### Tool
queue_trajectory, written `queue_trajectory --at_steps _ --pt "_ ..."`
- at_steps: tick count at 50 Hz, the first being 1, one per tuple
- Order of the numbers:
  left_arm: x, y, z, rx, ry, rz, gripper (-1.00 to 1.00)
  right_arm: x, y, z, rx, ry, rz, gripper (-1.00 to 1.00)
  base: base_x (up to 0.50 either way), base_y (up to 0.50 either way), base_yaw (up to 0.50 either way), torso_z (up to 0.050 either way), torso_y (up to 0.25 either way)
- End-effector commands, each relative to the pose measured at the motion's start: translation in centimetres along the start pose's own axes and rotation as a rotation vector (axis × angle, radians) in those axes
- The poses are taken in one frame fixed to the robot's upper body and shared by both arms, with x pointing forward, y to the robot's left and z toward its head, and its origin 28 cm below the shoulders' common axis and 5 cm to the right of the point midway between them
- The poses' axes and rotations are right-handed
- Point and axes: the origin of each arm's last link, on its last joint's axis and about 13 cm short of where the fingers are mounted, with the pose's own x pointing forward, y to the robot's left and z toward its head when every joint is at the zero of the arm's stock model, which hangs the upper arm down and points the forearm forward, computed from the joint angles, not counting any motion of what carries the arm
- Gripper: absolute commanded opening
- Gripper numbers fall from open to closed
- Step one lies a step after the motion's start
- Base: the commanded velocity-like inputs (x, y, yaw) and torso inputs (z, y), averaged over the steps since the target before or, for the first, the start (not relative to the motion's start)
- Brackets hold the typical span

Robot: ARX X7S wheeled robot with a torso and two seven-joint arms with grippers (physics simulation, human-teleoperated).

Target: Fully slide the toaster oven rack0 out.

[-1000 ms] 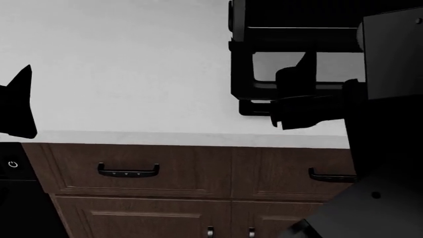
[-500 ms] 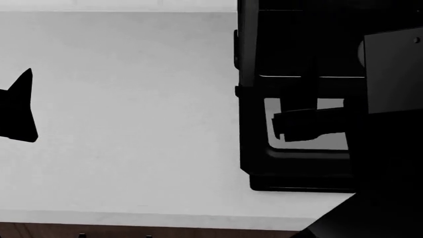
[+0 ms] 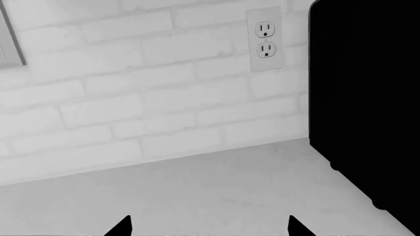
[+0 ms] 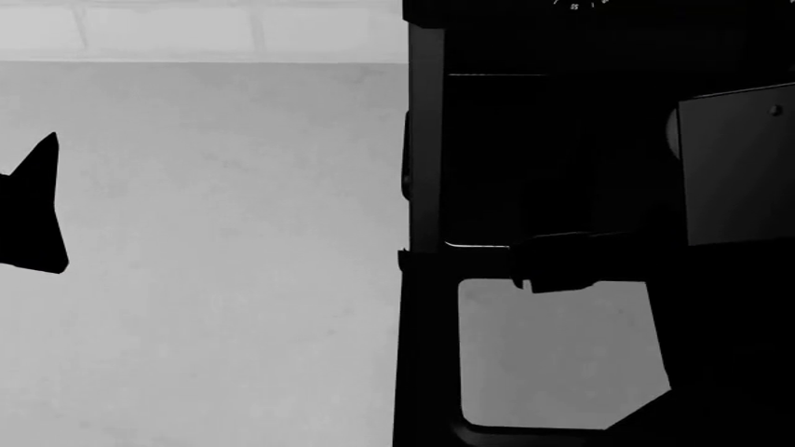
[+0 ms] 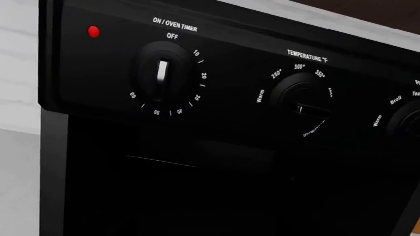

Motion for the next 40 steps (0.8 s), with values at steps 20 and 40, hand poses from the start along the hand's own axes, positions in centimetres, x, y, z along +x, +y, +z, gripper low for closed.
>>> queue_trajectory --at_steps 20,40 --pt "0.1 0.3 -0.9 -0.025 0.006 -0.002 1.0 -3.2 -1.7 -0.1 -0.413 0.086 0.14 1.0 0.0 0.0 0.0 0.0 0.0" --pt "0.0 0.2 -0.8 -0.027 -0.005 0.0 1.0 -1.5 -2.9 0.8 -0.62 0.266 0.319 1.0 0.0 0.0 0.0 0.0 0.0"
